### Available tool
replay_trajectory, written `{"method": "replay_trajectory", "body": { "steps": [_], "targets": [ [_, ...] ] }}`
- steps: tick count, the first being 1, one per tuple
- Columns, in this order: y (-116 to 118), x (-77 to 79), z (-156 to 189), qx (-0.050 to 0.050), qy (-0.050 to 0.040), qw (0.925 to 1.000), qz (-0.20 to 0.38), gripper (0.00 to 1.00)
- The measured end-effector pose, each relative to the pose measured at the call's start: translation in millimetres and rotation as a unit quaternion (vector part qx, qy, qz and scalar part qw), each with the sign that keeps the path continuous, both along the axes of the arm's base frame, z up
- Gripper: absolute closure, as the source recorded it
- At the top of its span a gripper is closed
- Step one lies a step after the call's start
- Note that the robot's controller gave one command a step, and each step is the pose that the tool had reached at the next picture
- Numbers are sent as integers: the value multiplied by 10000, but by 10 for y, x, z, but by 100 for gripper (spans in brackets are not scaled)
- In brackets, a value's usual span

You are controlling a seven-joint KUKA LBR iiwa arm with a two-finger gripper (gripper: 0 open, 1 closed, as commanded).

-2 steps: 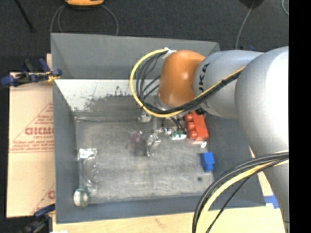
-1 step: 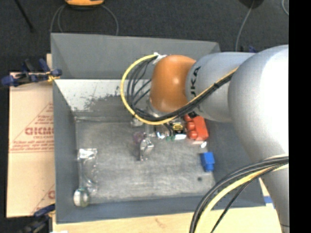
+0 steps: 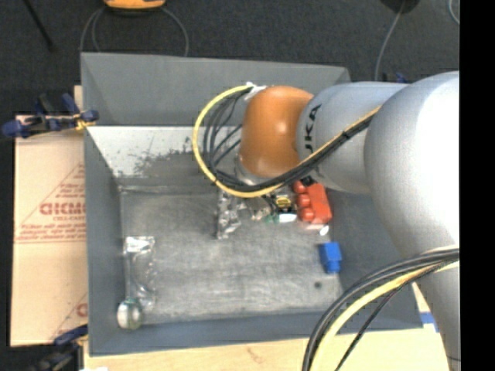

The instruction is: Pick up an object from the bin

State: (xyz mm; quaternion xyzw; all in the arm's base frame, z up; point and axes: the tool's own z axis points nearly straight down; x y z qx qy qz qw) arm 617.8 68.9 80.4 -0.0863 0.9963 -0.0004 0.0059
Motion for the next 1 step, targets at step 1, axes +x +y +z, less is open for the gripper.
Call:
{"method": "replay_trajectory", "body": {
  "steps": [1],
  "targets": [
    [42, -36, 1588, -5, -10, 9998, 220, 100]
  ]
}}
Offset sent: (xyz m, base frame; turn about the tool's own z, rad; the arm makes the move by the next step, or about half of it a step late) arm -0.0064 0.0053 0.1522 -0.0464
